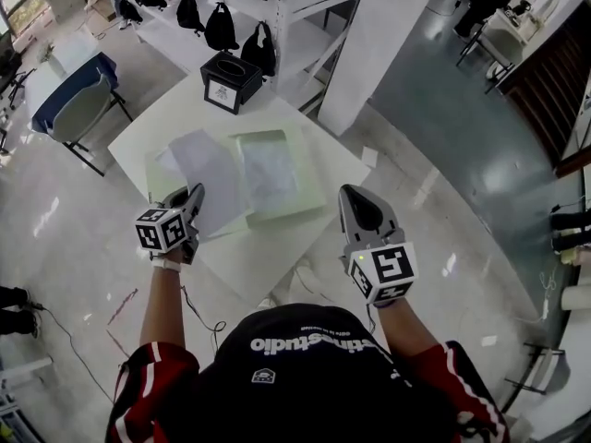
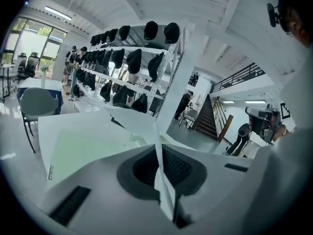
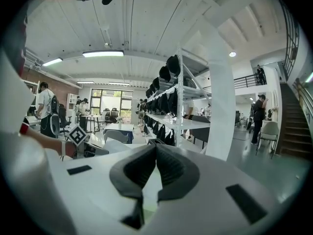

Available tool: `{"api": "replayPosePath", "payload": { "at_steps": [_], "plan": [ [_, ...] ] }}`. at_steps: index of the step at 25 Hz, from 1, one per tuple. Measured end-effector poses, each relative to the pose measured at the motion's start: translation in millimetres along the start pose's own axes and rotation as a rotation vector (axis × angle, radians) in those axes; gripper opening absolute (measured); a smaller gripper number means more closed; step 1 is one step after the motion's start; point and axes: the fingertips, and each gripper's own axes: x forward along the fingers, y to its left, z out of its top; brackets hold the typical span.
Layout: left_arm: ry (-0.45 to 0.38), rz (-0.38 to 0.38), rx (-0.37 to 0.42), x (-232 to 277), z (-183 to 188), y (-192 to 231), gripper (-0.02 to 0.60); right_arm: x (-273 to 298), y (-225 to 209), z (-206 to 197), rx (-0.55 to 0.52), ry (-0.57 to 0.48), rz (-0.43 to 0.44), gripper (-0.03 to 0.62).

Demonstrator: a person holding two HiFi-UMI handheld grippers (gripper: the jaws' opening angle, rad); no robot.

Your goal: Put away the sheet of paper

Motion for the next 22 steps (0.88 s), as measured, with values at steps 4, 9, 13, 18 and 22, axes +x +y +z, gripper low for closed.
{"api": "replayPosePath", "payload": {
  "at_steps": [4, 9, 13, 18, 22],
  "plan": [
    [-0.009, -0.017, -0.032, 6, -2, -1, 0.005, -2, -3, -3, 0.003, 0.003, -0.005, 0.003],
    [0.001, -0.032, -0.057, 16, -6, -3, 0.005, 0, -8, -5, 0.005, 0.012, -0.009, 0.003],
    [0.020, -0.031, -0.073, 25, -14, 3, 0.005, 2, -9, -7, 0.007, 0.019, -0.009, 0.003],
    [0.038, -0.032, -0.126, 32, -31, 13, 0.005, 2, -10, -10, 0.006, 0.027, -0.013, 0.003],
    [0.061, -0.035, -0.161, 36, -43, 19, 0.005, 2, -9, -11, 0.007, 0.035, -0.016, 0.003]
  ]
}}
